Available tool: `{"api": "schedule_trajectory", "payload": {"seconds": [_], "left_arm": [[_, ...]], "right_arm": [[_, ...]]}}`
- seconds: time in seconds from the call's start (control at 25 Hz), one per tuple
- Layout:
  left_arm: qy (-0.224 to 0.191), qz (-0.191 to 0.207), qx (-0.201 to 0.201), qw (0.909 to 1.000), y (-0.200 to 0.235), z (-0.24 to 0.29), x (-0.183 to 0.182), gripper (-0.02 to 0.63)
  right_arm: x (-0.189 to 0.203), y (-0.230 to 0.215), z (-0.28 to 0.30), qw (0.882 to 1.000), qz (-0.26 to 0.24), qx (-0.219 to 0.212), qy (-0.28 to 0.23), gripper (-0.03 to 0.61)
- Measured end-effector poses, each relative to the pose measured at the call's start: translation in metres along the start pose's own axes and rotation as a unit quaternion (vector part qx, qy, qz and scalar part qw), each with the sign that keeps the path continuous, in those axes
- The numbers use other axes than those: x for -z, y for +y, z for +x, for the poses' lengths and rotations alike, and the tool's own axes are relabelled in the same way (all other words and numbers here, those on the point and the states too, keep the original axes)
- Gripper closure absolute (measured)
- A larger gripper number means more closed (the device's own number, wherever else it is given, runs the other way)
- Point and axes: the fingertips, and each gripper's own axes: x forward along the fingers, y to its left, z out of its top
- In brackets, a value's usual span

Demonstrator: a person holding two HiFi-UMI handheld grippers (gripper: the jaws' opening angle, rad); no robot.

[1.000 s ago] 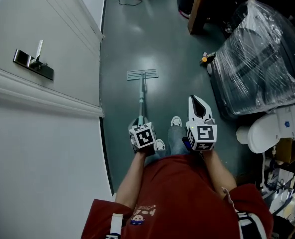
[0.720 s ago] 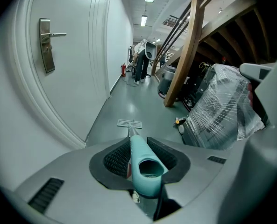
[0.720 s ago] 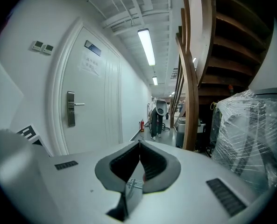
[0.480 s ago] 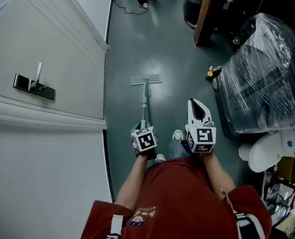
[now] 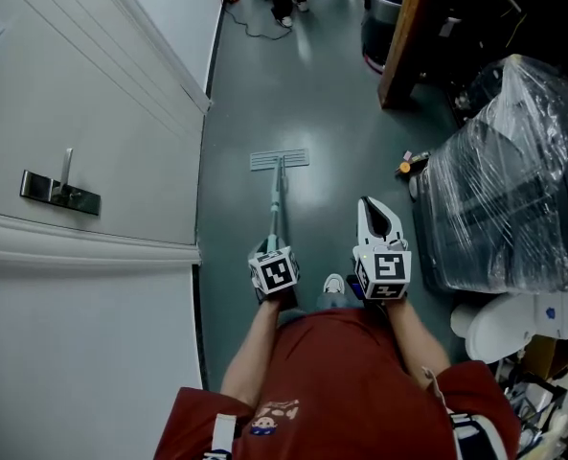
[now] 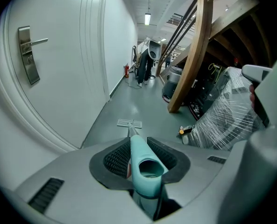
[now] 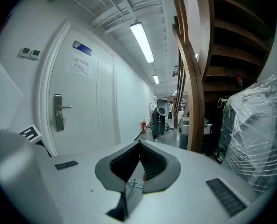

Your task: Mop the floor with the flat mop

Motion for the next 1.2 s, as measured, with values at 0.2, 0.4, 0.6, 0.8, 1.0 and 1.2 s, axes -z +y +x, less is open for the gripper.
{"api": "schedule_trajectory", "payload": {"seconds": [0.2, 0.4, 0.6, 0.8, 1.0, 1.2], "left_arm": [[0.001, -0.007, -0.002, 1.0000, -0.017, 0.022, -0.024, 0.489], [0.002, -0.008, -0.004, 1.0000, -0.020, 0.042, -0.053, 0.489], [-0.013, -0.003, -0.003, 0.9999, -0.012, 0.076, -0.092, 0.489], [-0.006, 0.000, 0.007, 1.0000, 0.006, 0.103, -0.130, 0.489], [-0.007, 0.013, 0.016, 0.9998, 0.023, 0.128, -0.175, 0.489], [-0.002, 0.014, 0.029, 0.9995, 0.044, 0.151, -0.219, 0.489]], "right_arm": [[-0.007, -0.024, 0.028, 1.000, -0.002, -0.008, -0.001, 0.560], [-0.009, -0.031, 0.060, 1.000, 0.000, -0.011, 0.007, 0.560], [-0.015, -0.034, 0.104, 1.000, -0.002, 0.000, 0.010, 0.560], [-0.028, -0.026, 0.157, 1.000, -0.004, 0.008, 0.016, 0.560], [-0.050, -0.013, 0.208, 1.000, -0.007, 0.014, 0.014, 0.560], [-0.071, 0.002, 0.254, 1.000, -0.012, 0.023, 0.010, 0.560]]}}
